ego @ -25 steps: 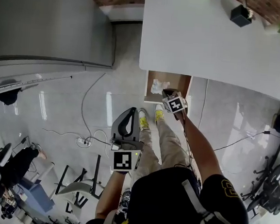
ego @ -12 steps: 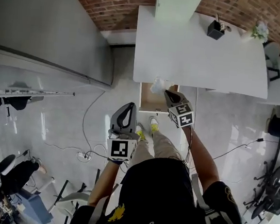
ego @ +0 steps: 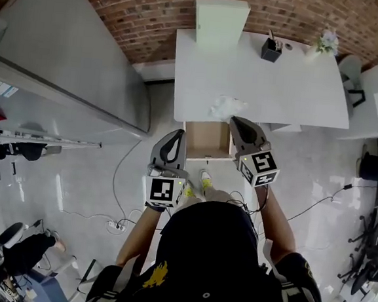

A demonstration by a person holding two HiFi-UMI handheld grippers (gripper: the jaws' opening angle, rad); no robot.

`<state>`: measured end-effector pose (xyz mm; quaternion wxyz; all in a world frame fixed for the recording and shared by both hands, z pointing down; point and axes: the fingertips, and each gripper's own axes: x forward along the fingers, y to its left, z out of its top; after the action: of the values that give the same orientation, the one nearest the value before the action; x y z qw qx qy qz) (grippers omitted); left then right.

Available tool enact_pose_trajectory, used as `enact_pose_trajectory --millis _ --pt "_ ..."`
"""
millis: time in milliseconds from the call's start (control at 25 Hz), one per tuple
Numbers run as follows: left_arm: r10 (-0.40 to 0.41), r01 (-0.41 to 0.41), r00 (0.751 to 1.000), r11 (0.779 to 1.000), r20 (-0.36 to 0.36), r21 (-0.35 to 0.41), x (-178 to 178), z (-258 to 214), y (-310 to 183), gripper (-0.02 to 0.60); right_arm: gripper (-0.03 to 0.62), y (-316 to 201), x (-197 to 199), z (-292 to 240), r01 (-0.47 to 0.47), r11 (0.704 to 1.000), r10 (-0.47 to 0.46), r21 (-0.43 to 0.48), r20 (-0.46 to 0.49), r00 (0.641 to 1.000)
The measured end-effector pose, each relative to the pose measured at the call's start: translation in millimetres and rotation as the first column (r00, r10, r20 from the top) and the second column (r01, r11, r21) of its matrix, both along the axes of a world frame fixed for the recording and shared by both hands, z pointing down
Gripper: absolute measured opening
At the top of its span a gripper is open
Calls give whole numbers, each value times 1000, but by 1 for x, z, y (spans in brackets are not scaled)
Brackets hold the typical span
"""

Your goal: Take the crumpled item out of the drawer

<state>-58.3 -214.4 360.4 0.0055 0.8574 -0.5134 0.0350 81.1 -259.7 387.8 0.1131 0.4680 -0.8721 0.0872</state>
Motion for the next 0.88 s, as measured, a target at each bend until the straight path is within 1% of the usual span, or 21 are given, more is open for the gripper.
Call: enact_pose_trajectory --millis 160,320,440,600,760,880 --pt "-2 3 1000 999 -4 44 1 -18 -6 20 23 11 15 -44 -56 995 52 86 46 998" --pt "-2 2 1000 996 -1 89 -2 -38 -11 20 23 23 22 -81 -90 984 76 156 93 993" --pt "-2 3 1000 993 -5 114 -4 -50 -13 20 23 30 25 -103 -106 973 86 203 107 991" --pt "2 -1 1000 991 -8 136 -4 -60 -13 20 23 37 28 -120 -117 964 93 240 111 989" --pt "10 -8 1000 991 -18 136 1 -60 -12 20 23 39 34 -121 -132 960 107 246 111 988" --pt "22 -19 1000 991 -20 132 7 -58 -11 20 23 41 36 -124 -123 957 104 261 88 991"
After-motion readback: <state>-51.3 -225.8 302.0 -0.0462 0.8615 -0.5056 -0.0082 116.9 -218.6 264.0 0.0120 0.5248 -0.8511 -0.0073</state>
